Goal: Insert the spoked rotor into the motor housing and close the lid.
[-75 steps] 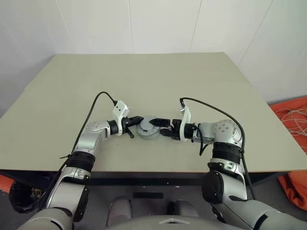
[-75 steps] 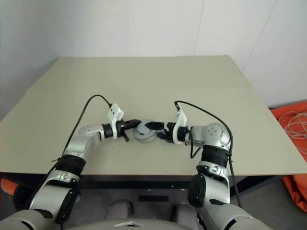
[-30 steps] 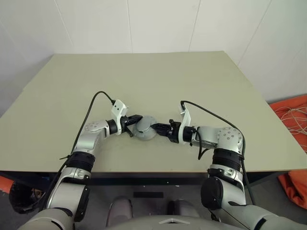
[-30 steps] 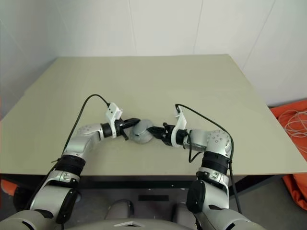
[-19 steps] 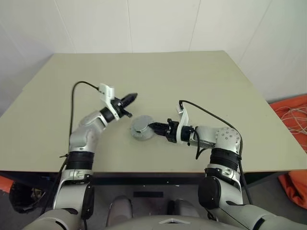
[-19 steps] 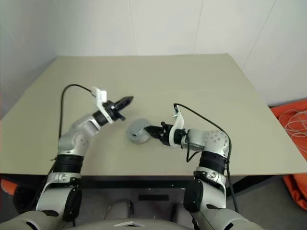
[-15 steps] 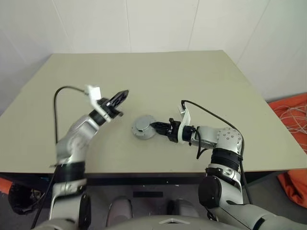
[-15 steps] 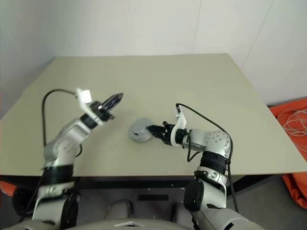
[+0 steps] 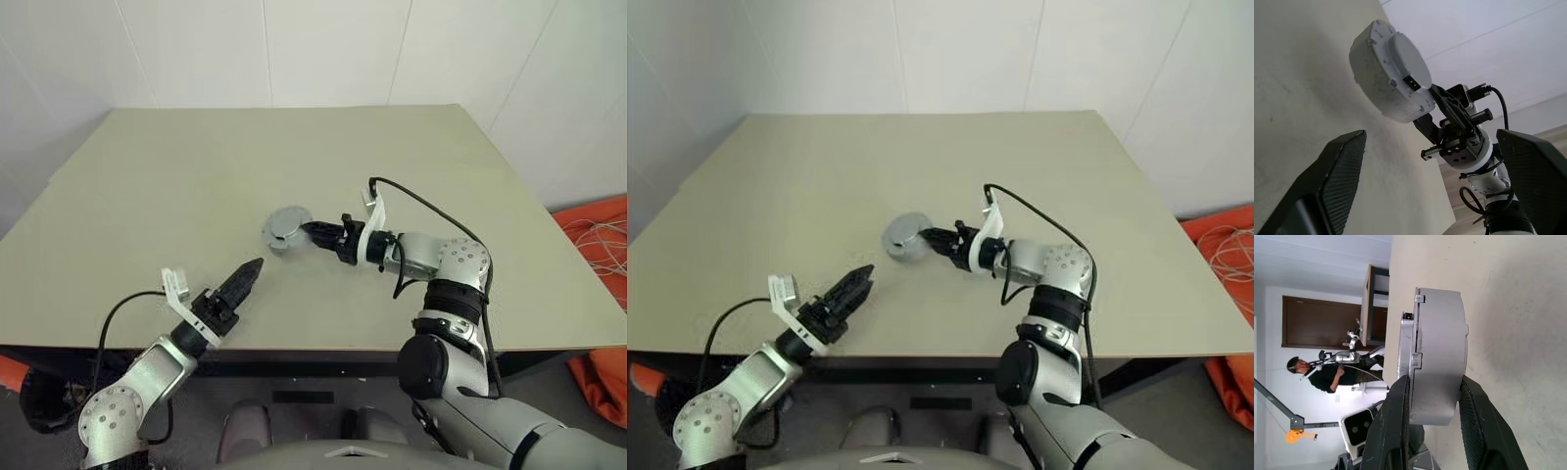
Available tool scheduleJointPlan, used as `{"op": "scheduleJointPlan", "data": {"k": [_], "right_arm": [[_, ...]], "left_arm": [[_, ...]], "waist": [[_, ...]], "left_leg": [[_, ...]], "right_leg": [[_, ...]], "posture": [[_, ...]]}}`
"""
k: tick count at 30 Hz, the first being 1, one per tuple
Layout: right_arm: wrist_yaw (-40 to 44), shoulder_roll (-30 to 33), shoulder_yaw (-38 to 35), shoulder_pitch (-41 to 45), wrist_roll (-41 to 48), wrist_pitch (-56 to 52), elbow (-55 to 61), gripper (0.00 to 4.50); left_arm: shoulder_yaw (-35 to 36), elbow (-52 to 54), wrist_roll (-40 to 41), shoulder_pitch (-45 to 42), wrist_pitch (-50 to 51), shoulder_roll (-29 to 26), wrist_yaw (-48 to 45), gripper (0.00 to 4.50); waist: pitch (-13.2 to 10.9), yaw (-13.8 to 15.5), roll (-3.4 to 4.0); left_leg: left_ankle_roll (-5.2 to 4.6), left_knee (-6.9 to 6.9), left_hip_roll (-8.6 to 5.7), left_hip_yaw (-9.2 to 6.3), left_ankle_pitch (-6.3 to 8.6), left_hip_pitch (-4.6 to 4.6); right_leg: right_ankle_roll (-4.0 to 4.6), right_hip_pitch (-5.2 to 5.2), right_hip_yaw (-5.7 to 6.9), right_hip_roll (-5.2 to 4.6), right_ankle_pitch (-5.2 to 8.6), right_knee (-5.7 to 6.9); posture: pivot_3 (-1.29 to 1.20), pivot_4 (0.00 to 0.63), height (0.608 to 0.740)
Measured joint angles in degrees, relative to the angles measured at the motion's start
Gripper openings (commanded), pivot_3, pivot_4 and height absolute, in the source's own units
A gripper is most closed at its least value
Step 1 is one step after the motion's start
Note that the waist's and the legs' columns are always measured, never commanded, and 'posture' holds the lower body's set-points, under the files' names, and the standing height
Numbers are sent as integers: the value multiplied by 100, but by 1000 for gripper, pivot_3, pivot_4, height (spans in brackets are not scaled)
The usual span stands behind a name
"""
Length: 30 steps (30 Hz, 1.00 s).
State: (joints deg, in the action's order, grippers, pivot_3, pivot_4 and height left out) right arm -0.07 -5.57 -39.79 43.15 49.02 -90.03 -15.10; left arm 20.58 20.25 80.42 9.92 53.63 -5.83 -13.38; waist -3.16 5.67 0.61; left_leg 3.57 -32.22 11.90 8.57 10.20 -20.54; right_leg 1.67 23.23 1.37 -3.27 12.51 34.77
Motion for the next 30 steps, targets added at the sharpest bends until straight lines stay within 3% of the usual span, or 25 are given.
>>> {"op": "scheduleJointPlan", "data": {"k": [8,15,30], "right_arm": [[-201,-86,-104,78,381,-217,114,1216],[-734,-93,57,25,1214,-222,402,1216],[-1916,-108,543,-388,2841,-194,455,1216]], "left_arm": [[17,-497,914,-164,-512,500,647,4500],[0,-835,1342,-498,-761,525,599,4500],[-281,-1908,1131,-1255,-724,439,-31,4500]], "waist": [[1,-3,-2],[2,-2,-3],[2,0,-4]], "left_leg": [[0,-6,-1,0,0,-1],[2,-8,-1,0,-1,10],[3,-28,-2,-3,-2,10]], "right_leg": [[-25,-3,-3,1,-15,-1],[-31,-15,-4,1,-19,0],[-48,-28,-5,-2,-29,2]], "posture": [[0,0,740],[0,0,740],[0,0,740]]}}
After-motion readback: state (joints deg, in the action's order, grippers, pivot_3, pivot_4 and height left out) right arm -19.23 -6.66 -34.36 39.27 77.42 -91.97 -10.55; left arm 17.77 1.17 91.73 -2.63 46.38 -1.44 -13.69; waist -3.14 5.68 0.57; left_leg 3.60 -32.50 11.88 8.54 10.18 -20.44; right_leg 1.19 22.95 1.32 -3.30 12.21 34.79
